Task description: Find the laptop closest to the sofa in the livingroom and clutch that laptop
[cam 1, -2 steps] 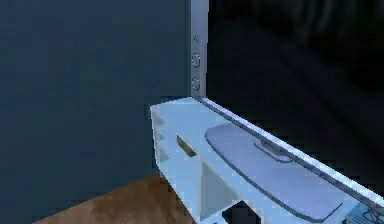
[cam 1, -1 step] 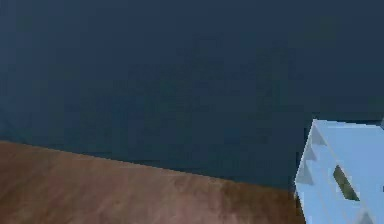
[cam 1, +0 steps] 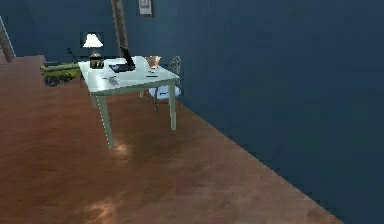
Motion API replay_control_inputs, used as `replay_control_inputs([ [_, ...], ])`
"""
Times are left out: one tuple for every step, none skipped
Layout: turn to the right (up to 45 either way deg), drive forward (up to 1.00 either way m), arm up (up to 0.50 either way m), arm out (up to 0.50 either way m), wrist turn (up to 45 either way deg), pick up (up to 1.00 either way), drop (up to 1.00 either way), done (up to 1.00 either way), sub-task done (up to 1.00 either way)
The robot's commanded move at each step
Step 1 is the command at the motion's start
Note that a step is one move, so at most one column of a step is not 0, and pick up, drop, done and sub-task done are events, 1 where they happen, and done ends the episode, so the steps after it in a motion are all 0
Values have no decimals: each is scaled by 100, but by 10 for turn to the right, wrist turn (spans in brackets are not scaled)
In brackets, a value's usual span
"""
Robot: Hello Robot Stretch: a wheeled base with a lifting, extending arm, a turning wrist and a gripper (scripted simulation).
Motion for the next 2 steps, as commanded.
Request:
replay_control_inputs([
  [-300,0,0,0,0,0,0,0,0],
  [0,10,0,0,0,0,0,0,0],
])
